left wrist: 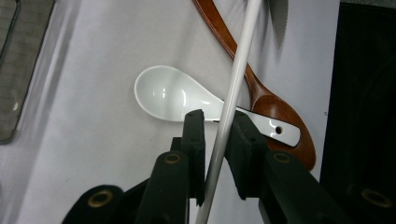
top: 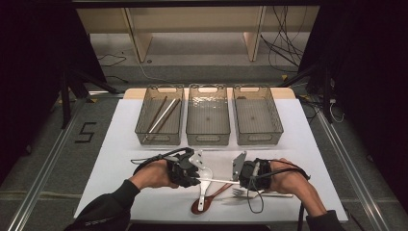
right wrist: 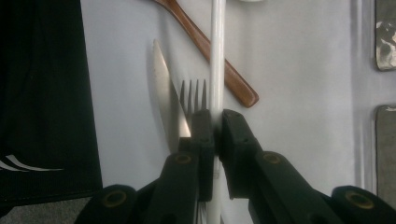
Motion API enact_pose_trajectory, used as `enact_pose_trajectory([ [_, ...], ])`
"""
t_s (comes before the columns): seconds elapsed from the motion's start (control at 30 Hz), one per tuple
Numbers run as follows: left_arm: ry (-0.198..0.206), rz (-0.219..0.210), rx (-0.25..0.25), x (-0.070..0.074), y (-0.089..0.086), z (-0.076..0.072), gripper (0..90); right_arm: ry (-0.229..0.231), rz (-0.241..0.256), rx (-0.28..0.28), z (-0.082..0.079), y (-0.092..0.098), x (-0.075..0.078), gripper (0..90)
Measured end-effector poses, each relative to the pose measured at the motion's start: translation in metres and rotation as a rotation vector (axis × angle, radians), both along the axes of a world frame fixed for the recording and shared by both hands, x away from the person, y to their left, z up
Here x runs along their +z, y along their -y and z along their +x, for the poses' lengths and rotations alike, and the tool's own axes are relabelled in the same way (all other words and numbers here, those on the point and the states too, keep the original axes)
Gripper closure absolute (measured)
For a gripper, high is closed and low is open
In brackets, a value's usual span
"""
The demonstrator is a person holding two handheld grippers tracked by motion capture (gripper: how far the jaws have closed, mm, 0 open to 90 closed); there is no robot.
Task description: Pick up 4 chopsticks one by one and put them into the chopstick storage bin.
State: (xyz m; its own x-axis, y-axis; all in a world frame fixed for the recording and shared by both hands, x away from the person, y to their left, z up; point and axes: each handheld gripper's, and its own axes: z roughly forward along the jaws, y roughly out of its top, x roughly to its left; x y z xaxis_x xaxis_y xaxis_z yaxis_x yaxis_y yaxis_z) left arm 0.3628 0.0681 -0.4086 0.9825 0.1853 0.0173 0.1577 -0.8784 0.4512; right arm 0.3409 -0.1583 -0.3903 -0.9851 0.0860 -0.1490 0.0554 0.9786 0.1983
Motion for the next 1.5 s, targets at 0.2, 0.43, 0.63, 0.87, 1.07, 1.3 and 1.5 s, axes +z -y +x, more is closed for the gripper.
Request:
enact_pose_trajectory([
  [0.2, -0.001, 0.003, -0.041, -0.003, 0.000, -0.002, 80.0, 0.010, -0.008, 0.020, -0.001, -0.001, -0.002, 84.5],
  [0.43, -0.031, -0.022, -0.093, -0.003, -0.001, -0.006, 84.5, 0.036, 0.013, 0.011, 0.000, 0.003, -0.002, 81.1],
  [0.63, -0.022, -0.025, -0.048, 0.002, -0.007, -0.003, 84.9, 0.076, 0.081, -0.033, 0.000, 0.010, 0.004, 59.7],
  [0.87, -0.016, -0.057, 0.059, 0.006, -0.028, 0.009, 84.9, 0.122, 0.225, -0.176, 0.005, 0.017, 0.010, 45.6],
  [1.07, -0.005, -0.090, 0.137, 0.013, -0.043, 0.017, 84.9, 0.162, 0.279, -0.290, 0.006, 0.025, 0.006, 39.0],
  [1.3, 0.005, -0.130, 0.222, 0.020, -0.056, 0.025, 84.8, 0.178, 0.352, -0.386, 0.007, 0.031, 0.000, 35.1],
  [1.5, 0.021, -0.170, 0.286, 0.027, -0.072, 0.033, 84.8, 0.221, 0.417, -0.450, 0.004, 0.036, -0.002, 32.5],
])
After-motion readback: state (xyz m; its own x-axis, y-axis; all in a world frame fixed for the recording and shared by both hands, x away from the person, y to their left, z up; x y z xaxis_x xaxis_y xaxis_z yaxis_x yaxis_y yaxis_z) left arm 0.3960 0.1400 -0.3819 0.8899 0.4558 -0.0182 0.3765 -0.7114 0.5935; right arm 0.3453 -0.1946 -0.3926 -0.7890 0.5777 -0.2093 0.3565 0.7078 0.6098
